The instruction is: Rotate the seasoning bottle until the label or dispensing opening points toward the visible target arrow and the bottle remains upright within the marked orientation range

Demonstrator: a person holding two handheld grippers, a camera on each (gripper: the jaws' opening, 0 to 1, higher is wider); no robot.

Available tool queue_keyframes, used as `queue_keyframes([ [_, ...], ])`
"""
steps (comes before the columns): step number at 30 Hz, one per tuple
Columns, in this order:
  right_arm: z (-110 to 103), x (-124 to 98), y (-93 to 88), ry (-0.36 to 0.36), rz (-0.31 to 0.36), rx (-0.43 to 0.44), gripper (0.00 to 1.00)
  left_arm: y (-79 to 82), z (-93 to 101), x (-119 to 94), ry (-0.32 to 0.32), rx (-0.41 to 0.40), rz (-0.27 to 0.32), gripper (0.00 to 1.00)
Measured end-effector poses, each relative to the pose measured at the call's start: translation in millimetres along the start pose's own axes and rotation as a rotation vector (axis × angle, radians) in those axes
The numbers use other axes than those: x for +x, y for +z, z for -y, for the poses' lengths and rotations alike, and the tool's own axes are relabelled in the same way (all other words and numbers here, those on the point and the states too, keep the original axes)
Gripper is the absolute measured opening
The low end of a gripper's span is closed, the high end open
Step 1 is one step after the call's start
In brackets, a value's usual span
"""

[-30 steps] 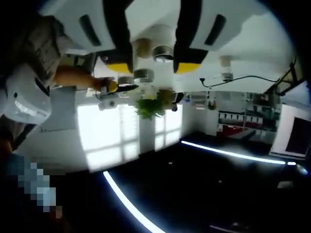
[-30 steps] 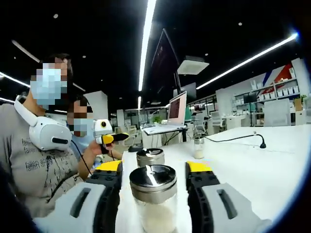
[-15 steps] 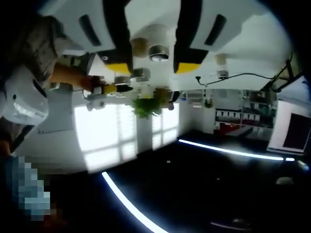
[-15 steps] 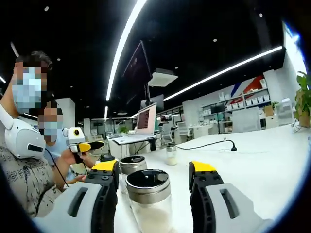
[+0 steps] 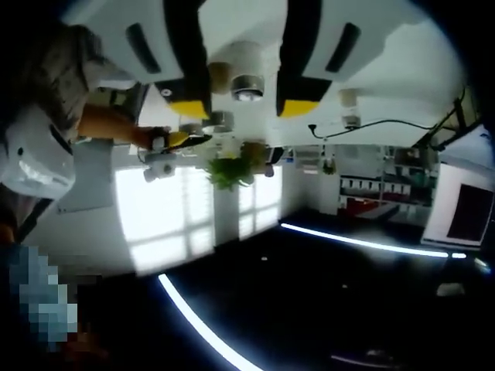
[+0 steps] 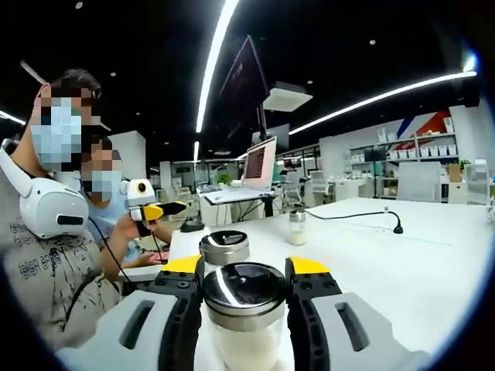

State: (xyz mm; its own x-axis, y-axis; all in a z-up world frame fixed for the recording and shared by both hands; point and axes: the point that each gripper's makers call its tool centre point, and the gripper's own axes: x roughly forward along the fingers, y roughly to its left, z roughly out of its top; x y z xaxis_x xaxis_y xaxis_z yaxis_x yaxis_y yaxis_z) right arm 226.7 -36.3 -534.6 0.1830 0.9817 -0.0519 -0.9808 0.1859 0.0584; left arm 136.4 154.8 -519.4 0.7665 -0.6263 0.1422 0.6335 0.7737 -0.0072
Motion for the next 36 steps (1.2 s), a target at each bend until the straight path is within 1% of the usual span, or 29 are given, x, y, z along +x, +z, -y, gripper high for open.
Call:
queue_keyframes([
  [2,-3.1,0.5,-0.8,0.048,-0.006,0.007,0.41,-1.1,1.5,-0.6,-0.003,0.01,-0.01,0.35],
  [4,-3.7,0.2,-1.5,0.085,-0.008,0.025,0.41,0.5,2.5,-1.9,-0.01,0.008,-0.004,0.35],
  [6,-4.1,0.1,-2.6,0.103,-0.011,0.034,0.41,1.7,2.2,-2.8,-0.012,0.001,0.004,0.35],
  [7,-7.2,0.0,-2.0,0.123,-0.006,0.018,0.41,1.9,1.9,-2.5,-0.012,-0.005,0.006,0.35],
  [8,-7.5,0.5,-3.3,0.127,-0.003,0.024,0.41,1.9,1.7,-2.0,-0.01,-0.01,0.006,0.35],
  [12,-12.2,0.6,-3.2,0.193,0.035,0.019,0.41,2.3,3.5,-0.8,-0.013,-0.002,0.002,0.35],
  [16,-14.6,2.4,-3.7,0.216,0.049,0.031,0.42,1.0,5.2,1.0,-0.019,-0.003,-0.001,0.35],
  [18,-14.6,2.9,-8.7,0.202,0.027,0.072,0.44,0.0,4.2,1.2,-0.021,-0.006,-0.002,0.35],
  [19,-14.3,2.8,-10.9,0.192,0.019,0.073,0.45,-0.5,3.9,1.5,-0.022,-0.008,-0.002,0.35],
  [21,-13.0,1.0,-13.7,0.172,0.029,0.07,0.5,-3.3,2.4,3.6,-0.027,-0.019,-0.005,0.34],
  [22,-11.9,-0.8,-12.6,0.17,0.051,0.085,0.51,-5.2,1.8,4.8,-0.025,-0.024,-0.013,0.34],
  [23,-13.6,-2.6,-8.0,0.174,0.092,0.111,0.52,-6.6,1.7,5.5,-0.021,-0.022,-0.018,0.34],
  [24,-16.0,-4.1,-4.4,0.18,0.121,0.117,0.54,-7.0,2.2,5.5,-0.02,-0.016,-0.021,0.34],
  [25,-16.9,-4.8,-3.7,0.168,0.126,0.121,0.55,-6.6,2.4,5.4,-0.02,-0.014,-0.021,0.34],
  [27,-17.5,-3.8,-0.5,0.124,0.139,0.087,0.55,-5.6,3.6,6.0,-0.025,-0.017,-0.016,0.34],
  [28,-17.4,-3.4,-0.3,0.109,0.137,0.077,0.54,-5.6,3.9,6.3,-0.027,-0.018,-0.015,0.34],
  [29,-18.7,-2.6,1.8,0.09,0.149,0.063,0.53,-6.2,3.7,6.8,-0.026,-0.019,-0.016,0.34],
  [32,-10.2,-1.4,5.8,-0.003,0.17,0.032,0.55,-8.2,3.5,7.9,-0.025,-0.023,-0.019,0.34],
  [33,-3.7,-1.8,7.2,-0.052,0.176,0.018,0.59,-8.6,3.5,8.0,-0.026,-0.025,-0.021,0.34],
  [34,-0.3,-2.3,8.6,-0.073,0.186,0.014,0.6,-8.7,3.7,8.0,-0.026,-0.024,-0.021,0.34],
  [36,-0.1,-2.5,6.7,-0.069,0.176,0.032,0.56,-8.3,4.5,7.9,-0.027,-0.021,-0.022,0.34],
])
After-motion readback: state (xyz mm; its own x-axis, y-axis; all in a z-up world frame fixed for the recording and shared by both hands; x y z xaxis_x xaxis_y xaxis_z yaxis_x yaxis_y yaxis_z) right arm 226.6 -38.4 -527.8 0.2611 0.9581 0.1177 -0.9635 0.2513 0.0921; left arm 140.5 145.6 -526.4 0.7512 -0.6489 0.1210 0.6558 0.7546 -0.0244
